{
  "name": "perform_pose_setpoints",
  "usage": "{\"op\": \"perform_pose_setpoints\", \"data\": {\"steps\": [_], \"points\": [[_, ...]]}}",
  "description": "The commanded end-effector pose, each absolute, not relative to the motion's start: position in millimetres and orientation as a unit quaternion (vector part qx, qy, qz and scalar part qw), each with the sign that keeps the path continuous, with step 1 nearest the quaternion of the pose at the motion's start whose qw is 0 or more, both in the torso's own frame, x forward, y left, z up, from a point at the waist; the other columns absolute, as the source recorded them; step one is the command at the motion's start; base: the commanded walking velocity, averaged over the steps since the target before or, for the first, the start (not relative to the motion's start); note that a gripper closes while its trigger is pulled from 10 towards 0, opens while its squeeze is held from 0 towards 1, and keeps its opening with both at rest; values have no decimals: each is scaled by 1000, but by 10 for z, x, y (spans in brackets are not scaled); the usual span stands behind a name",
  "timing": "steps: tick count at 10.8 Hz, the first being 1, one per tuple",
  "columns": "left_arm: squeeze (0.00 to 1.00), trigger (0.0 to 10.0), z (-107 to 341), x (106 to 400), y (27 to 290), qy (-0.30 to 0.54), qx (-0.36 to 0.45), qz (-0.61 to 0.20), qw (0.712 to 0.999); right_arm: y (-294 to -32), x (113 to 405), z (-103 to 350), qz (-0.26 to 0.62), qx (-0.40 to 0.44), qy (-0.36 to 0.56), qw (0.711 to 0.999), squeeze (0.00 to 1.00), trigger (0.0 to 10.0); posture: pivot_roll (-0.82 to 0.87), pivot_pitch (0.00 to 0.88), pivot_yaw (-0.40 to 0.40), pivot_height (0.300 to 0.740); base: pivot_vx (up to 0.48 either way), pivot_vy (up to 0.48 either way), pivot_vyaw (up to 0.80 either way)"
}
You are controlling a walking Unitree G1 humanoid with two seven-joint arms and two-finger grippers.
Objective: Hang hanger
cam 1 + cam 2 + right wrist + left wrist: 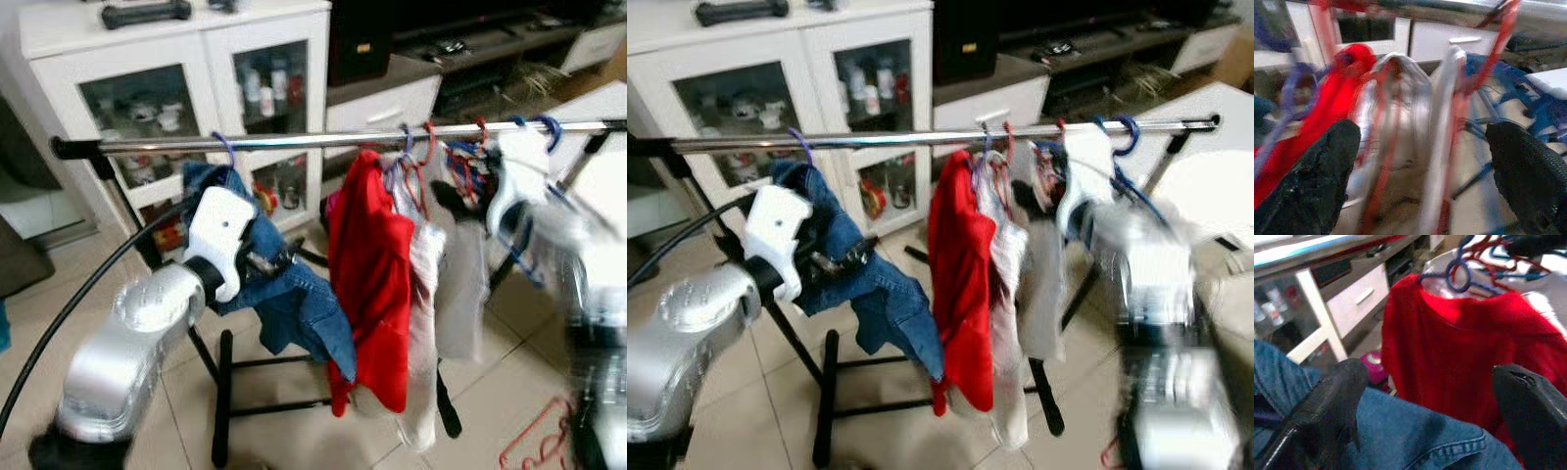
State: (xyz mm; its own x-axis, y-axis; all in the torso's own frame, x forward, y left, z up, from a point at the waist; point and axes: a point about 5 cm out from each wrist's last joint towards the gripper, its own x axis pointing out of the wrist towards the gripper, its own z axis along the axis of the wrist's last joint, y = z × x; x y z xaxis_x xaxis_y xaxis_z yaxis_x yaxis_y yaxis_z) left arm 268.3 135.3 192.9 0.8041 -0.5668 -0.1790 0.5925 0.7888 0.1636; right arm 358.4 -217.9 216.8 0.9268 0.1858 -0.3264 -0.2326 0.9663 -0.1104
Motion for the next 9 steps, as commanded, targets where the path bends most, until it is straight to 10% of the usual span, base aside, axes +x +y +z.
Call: {"op": "perform_pose_setpoints", "data": {"steps": [1,2,9], "points": [[153,10000,1939,2676,1328,68,113,-335,933,-2191,3635,2191,122,-80,169,975,918,10000,32,57,2,740,0,0,0],[0,10000,1938,2601,1265,77,133,-393,907,-2250,3706,2226,129,-77,195,969,0,10000,35,55,-5,740,0,0,0],[0,10000,1742,2549,1085,88,157,-440,880,-2429,3679,2126,102,6,241,965,0,10000,-19,0,21,740,0,0,0]]}}
